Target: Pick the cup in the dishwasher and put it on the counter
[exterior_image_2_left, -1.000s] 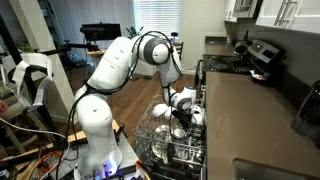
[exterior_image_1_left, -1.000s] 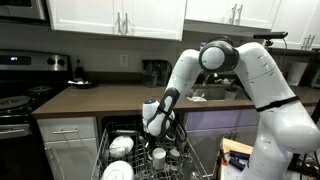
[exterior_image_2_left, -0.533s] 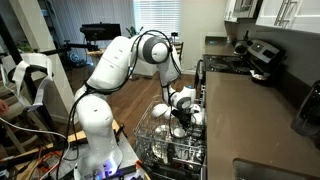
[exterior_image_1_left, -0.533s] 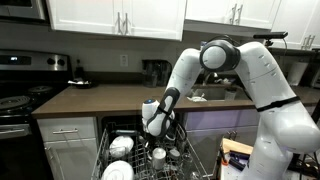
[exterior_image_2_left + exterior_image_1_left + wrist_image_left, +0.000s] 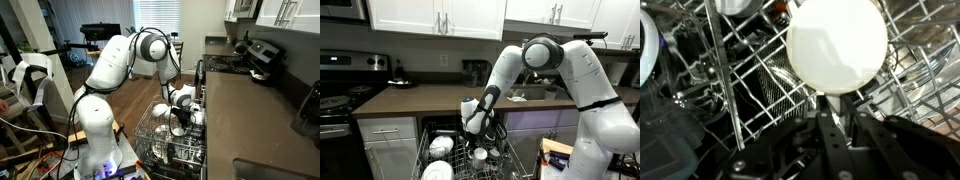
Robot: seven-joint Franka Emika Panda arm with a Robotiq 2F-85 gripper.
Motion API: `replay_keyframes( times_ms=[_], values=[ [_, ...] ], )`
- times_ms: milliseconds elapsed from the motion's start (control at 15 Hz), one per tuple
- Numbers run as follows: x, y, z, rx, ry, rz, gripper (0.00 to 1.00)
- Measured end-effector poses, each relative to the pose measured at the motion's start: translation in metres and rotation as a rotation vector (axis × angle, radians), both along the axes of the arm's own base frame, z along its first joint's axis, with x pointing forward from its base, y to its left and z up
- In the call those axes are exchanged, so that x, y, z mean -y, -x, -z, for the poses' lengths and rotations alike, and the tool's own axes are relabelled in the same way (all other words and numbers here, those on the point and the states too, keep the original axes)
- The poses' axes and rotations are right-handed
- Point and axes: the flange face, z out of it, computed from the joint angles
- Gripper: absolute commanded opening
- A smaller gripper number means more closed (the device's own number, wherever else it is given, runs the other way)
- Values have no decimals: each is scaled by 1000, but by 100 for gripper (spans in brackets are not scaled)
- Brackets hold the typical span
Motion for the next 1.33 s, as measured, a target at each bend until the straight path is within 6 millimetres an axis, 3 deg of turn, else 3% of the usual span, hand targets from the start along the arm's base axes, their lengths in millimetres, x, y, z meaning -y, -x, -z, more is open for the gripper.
replay_keyframes(
  times_ms=[467, 1333],
  values=[
    [-10, 3, -31, -87, 5, -9, 6],
    [-11, 4, -54, -130, 6, -5, 6]
  ],
)
